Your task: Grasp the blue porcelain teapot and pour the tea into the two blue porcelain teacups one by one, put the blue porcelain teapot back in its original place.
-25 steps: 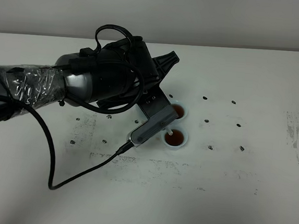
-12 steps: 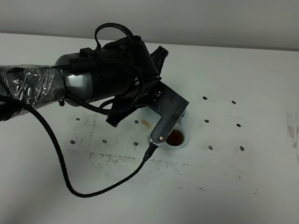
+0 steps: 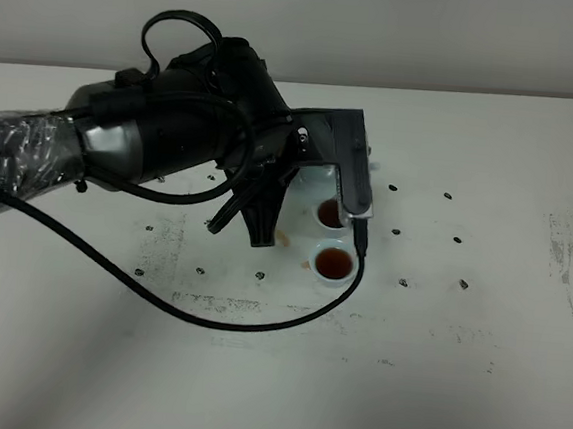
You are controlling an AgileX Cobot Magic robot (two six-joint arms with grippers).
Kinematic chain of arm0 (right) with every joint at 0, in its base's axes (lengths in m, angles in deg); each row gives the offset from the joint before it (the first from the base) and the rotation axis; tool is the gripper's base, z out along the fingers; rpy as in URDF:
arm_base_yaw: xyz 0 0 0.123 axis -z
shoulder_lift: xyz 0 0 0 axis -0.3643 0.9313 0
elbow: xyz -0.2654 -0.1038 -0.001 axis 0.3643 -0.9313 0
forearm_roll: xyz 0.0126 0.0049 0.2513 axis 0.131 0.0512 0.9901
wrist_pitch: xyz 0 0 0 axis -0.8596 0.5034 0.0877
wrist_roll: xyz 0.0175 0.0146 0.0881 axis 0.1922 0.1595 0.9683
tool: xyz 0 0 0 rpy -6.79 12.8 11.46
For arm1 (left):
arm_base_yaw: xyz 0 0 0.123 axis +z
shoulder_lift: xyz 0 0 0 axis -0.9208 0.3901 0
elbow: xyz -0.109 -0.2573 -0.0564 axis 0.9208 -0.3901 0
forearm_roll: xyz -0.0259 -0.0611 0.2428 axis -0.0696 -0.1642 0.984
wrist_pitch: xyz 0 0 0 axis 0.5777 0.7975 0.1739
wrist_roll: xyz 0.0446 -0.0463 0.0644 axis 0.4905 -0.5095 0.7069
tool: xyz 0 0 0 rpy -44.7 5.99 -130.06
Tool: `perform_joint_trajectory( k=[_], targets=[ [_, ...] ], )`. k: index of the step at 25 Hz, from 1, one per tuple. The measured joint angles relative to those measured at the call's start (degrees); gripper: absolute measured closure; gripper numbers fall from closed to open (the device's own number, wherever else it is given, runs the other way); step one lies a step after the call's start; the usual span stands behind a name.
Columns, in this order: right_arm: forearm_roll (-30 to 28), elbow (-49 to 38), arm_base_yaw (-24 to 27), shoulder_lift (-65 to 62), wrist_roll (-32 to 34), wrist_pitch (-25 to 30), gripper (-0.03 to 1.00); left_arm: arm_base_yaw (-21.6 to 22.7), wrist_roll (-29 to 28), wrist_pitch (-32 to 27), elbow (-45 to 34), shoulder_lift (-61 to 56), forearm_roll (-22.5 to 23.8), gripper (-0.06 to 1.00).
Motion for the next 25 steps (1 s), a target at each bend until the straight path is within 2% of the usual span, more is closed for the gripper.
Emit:
perform_joint_trajectory(
  k=[5,8,16,21,25],
  targets=[
    [0.0,0.0,0.0,0.0,0.0,0.0,0.46,0.2,-11.2,-1.1,0.0,-2.1,-3.1,0.91],
    [0.0,0.0,0.0,0.0,0.0,0.0,0.46,1.0,-15.1,-1.1,0.0,-2.6,-5.8,0.91],
    [0.0,0.0,0.0,0.0,0.0,0.0,0.46,3.4,-18.0,-0.7,-1.0,-2.6,-9.1,0.91],
    [0.0,0.0,0.0,0.0,0.0,0.0,0.46,5.7,-19.4,1.4,-6.6,-2.7,-9.8,0.91],
    [0.0,0.0,0.0,0.0,0.0,0.0,0.46,7.1,-19.6,5.6,-12.2,-3.7,-11.1,0.91]
  ],
)
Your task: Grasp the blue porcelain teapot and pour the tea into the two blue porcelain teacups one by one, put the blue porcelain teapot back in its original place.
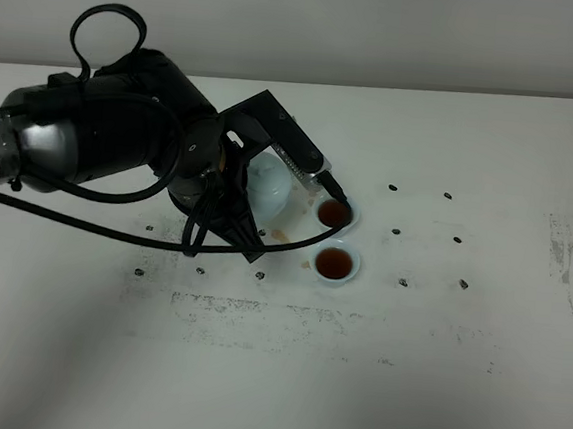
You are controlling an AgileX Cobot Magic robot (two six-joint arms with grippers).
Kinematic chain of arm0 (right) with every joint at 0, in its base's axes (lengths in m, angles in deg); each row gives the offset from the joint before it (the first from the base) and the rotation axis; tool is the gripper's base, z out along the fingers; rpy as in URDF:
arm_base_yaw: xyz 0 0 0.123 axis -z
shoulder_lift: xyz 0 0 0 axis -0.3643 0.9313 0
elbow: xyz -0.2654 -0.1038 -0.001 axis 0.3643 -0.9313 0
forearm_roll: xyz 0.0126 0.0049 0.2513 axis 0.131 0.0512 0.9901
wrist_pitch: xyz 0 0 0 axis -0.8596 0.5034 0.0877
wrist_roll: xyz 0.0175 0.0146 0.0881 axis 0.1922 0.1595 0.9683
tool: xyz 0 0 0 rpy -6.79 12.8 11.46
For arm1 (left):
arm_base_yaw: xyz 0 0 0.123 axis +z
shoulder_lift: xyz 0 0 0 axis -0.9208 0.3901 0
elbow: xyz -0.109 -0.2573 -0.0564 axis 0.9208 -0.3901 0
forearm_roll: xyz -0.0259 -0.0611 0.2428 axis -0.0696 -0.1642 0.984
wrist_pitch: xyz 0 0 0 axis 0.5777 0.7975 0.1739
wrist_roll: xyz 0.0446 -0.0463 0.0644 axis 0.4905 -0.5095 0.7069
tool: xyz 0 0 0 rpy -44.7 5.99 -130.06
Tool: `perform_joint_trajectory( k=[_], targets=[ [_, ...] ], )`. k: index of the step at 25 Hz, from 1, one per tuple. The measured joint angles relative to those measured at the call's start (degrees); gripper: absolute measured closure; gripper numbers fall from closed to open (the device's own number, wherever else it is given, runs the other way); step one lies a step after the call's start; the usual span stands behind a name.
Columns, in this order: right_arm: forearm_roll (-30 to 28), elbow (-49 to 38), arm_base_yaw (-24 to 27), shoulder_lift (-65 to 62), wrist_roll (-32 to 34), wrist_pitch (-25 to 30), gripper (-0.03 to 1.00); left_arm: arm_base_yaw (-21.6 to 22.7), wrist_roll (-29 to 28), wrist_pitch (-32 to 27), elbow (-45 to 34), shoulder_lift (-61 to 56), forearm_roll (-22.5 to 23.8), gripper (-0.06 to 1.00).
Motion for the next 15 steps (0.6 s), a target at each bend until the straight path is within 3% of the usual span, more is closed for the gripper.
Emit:
perform_joint_trajectory(
  k=[8,15],
  targets=[
    [0.0,0.0,0.0,0.0,0.0,0.0,0.46,2.8,-0.2,8.2,-8.6,-0.5,-1.9,0.91],
    [0.0,0.0,0.0,0.0,0.0,0.0,0.46,3.4,-0.4,11.4,-9.5,-0.5,-2.5,0.91]
  ],
)
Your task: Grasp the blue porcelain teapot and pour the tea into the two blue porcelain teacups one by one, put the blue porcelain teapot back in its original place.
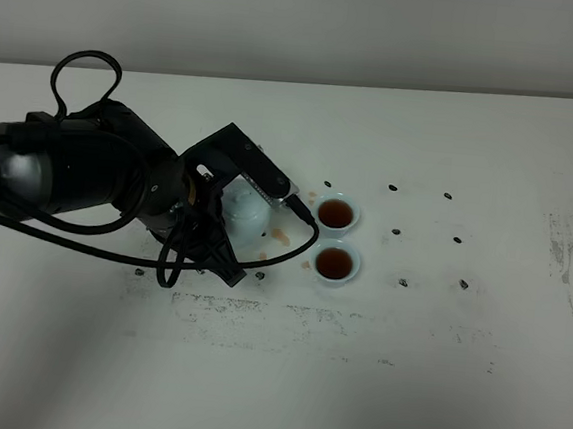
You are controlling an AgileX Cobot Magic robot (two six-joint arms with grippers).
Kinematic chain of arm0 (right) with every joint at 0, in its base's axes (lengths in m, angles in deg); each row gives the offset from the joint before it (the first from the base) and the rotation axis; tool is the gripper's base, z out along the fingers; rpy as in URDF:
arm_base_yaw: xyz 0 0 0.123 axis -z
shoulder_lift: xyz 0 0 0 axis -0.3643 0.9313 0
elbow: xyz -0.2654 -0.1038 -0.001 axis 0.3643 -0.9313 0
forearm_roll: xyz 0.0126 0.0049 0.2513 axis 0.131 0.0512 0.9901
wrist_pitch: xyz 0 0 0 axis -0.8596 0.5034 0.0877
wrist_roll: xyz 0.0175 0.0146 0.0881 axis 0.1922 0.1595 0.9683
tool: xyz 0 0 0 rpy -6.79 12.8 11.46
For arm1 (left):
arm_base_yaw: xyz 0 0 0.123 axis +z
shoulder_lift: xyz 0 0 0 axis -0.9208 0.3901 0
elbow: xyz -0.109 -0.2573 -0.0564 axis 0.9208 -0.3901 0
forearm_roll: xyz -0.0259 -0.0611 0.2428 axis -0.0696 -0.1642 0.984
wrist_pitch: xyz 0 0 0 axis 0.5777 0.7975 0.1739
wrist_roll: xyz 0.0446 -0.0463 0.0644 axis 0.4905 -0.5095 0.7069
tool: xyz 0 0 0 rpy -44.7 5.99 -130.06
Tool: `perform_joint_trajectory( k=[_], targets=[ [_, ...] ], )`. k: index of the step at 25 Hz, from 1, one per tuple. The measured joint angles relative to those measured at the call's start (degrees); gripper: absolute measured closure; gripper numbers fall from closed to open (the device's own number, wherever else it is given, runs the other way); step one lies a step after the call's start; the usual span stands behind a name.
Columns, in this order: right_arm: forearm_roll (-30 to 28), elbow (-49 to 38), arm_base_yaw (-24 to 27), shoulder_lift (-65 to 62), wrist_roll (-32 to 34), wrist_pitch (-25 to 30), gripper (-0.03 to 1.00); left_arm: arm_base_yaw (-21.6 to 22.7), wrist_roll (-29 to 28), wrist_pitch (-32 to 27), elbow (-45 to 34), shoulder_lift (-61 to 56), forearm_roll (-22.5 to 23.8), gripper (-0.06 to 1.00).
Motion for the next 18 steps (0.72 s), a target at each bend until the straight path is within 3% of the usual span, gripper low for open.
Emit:
perform_joint_trajectory(
  k=[8,18],
  targets=[
    [0.0,0.0,0.0,0.0,0.0,0.0,0.46,0.0,-2.7,7.0,0.0,0.0,-0.2,0.91],
    [0.0,0.0,0.0,0.0,0.0,0.0,0.46,1.3,-3.1,8.2,0.0,3.4,-0.3,0.91]
  ],
)
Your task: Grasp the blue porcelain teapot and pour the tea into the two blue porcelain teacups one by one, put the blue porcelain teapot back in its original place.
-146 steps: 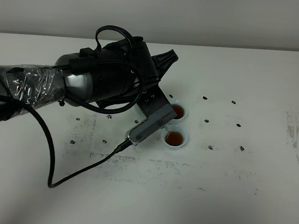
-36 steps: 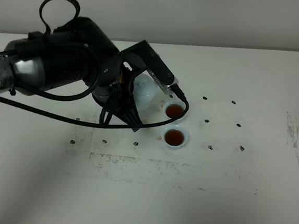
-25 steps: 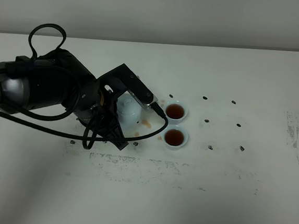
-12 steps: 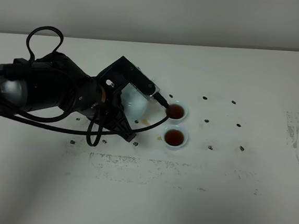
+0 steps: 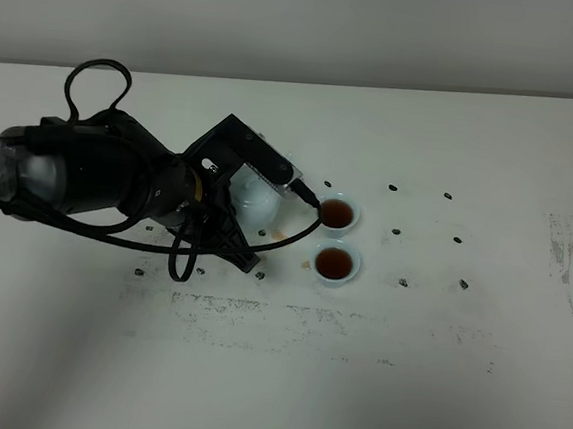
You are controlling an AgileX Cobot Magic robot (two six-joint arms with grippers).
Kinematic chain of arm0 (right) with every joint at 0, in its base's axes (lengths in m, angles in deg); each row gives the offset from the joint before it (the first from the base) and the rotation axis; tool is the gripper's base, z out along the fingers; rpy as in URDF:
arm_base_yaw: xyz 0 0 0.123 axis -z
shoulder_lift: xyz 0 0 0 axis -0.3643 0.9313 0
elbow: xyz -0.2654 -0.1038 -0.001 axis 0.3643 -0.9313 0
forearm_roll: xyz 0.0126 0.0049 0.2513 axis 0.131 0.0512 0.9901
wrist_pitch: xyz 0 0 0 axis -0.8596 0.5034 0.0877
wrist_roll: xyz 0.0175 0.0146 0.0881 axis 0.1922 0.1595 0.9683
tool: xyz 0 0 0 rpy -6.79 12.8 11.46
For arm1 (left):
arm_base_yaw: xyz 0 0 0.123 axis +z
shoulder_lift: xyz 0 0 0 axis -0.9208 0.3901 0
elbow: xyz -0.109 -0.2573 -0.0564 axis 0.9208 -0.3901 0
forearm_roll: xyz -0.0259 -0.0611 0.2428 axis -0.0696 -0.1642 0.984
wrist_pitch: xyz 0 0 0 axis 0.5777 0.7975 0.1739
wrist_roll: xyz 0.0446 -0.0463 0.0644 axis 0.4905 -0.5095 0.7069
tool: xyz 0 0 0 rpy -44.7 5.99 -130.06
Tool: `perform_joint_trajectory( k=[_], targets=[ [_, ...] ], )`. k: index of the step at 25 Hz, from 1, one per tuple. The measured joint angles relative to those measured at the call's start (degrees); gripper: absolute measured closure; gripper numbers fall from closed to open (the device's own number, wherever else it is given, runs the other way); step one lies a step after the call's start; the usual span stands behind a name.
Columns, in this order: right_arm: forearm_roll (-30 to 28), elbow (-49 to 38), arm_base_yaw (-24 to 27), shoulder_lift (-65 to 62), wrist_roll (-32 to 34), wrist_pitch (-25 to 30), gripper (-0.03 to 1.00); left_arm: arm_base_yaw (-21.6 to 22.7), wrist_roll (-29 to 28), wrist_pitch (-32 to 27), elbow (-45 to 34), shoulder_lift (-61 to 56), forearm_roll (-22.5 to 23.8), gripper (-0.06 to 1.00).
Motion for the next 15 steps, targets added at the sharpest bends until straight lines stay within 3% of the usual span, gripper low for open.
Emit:
perform_joint_trajectory(
  k=[15],
  targets=[
    [0.0,0.0,0.0,0.0,0.0,0.0,0.46,0.3,-1.2,4.1,0.1,4.5,-0.5,0.91]
  ],
)
